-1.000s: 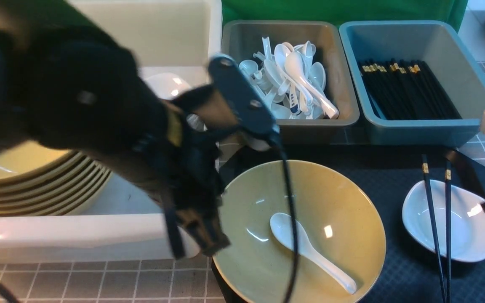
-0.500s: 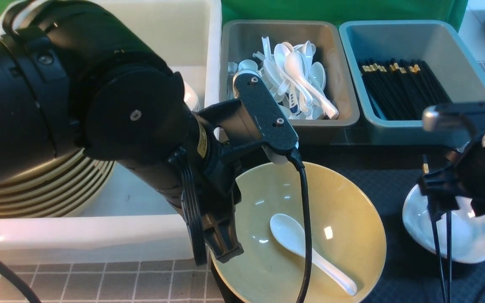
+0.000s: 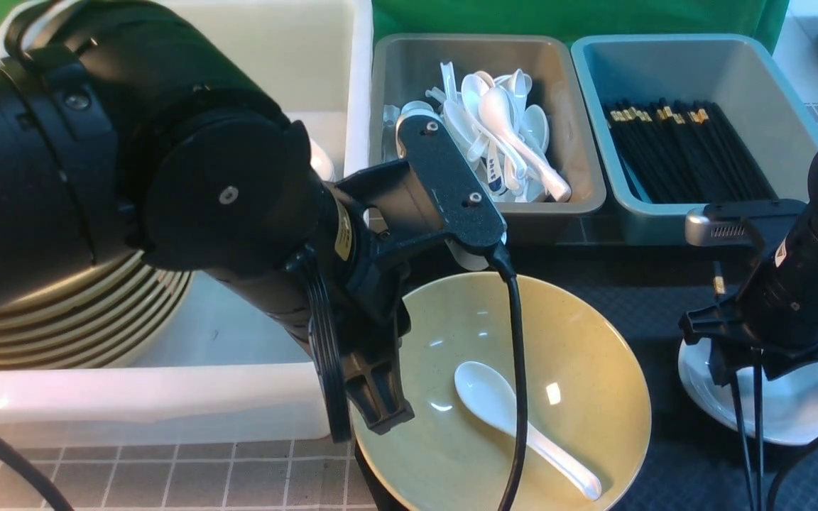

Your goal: On grey table put chopsticks spoon bowls plates into blue grey white boxes.

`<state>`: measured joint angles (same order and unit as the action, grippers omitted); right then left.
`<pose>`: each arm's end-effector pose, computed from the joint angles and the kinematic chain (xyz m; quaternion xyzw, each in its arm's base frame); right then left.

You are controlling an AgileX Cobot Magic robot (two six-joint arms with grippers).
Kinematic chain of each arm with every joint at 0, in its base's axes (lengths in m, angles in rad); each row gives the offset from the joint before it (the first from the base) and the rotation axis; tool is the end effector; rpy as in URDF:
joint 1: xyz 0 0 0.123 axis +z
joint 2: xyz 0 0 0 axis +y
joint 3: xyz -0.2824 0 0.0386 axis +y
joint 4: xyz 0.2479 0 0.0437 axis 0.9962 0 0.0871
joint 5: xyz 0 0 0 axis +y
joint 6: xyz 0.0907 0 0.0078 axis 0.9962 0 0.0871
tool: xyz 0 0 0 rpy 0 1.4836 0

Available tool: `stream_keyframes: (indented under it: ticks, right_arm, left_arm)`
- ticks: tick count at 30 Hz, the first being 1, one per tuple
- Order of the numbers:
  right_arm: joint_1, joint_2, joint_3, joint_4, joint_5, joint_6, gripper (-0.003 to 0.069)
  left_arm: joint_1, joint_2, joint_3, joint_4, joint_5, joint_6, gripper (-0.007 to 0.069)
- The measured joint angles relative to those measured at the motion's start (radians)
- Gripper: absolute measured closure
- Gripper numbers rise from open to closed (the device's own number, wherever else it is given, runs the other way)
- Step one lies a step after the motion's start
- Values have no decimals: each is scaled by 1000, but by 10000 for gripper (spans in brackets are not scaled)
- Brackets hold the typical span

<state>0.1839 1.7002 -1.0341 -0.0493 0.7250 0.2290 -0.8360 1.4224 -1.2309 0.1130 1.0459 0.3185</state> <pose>0.3157 0.0557 0.1914 0.0062 0.9909 0.0090 0.1340 0.1978 -0.2057 0.3211 0.5475 0.8087 -0.0014 0.2152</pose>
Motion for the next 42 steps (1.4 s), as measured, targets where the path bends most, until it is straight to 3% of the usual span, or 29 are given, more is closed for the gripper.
stream_keyframes:
  ticks: [1,5,13,18,22,25,31,42]
  right_arm:
    - [0,0,-1,0,4,-4,424]
    - [0,0,-4,0,8,-8,544]
    - [6,-20,-5,0,80,-74,546]
    - [59,-156,-5,0,134,-140,546]
    - [78,-331,-65,6,74,-154,546]
    - [32,-340,-182,5,26,-172,546]
    - [-69,-200,-429,-3,-67,-163,546]
    - [-116,262,-839,-4,-203,-86,546]
  left_arm:
    - [0,0,0,0,0,0,635]
    - [0,0,0,2,0,3,635]
    - [1,0,0,28,32,3,635]
    - [70,-1,0,68,81,-23,635]
    - [247,7,0,-74,-28,-18,635]
    - [298,49,0,-211,-157,94,635]
    - [272,130,-22,-359,-368,304,635]
    - [257,189,-217,-382,-384,330,635]
